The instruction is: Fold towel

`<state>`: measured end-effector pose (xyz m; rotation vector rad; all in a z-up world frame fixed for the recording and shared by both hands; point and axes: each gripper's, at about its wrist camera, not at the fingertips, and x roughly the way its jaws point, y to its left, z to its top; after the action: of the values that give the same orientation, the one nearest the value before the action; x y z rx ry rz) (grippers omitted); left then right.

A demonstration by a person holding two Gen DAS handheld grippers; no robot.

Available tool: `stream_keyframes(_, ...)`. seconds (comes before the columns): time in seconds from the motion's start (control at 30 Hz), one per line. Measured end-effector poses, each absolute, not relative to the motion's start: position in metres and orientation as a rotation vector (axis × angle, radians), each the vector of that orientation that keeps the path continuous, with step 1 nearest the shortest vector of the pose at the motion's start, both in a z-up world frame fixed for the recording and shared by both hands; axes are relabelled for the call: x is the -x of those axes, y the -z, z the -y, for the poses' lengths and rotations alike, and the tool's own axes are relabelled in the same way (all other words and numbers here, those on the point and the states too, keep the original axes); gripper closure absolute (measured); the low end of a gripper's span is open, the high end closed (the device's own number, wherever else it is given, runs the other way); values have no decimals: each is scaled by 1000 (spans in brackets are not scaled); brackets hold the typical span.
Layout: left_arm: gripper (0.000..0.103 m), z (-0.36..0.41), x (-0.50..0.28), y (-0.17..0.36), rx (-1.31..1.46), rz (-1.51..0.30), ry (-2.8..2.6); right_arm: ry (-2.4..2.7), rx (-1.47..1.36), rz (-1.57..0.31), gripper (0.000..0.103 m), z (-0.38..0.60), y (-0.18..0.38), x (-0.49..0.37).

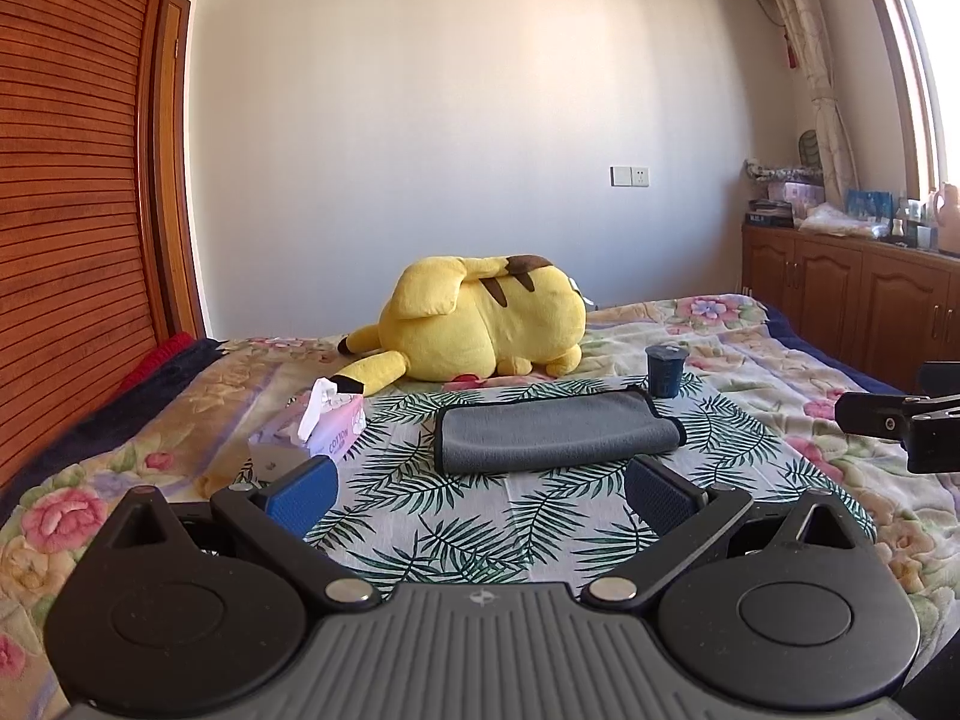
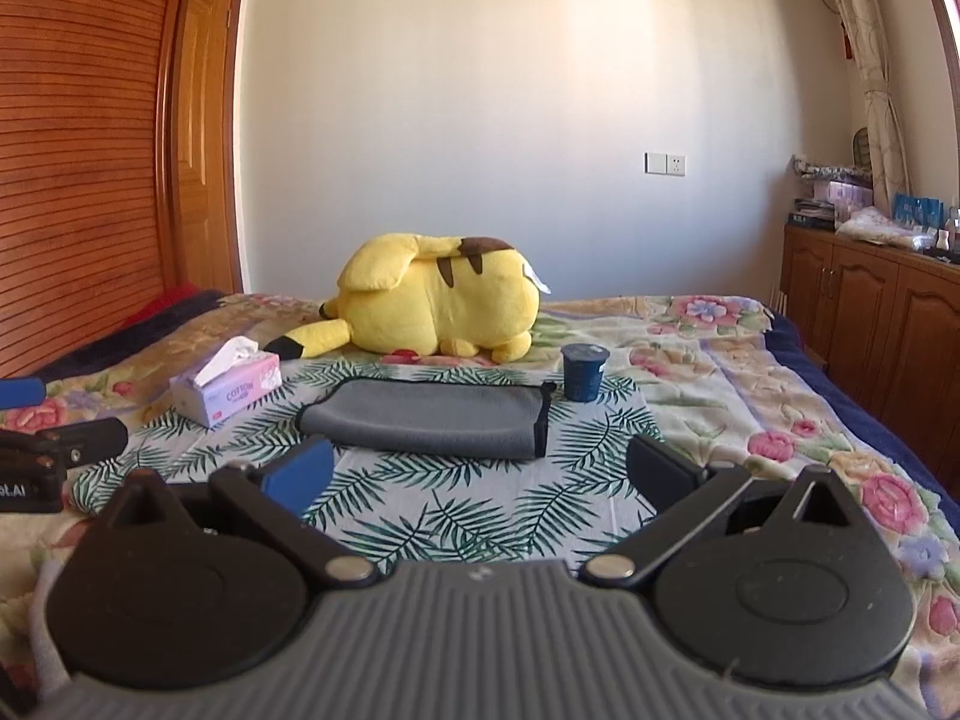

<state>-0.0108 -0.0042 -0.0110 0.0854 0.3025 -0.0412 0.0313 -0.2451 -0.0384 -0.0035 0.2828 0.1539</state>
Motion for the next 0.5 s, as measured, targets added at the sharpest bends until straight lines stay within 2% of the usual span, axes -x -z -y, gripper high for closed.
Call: stream_keyframes(0.5, 16, 5, 15, 10, -90, -285, 42, -133, -15, -258, 0, 249, 38, -29)
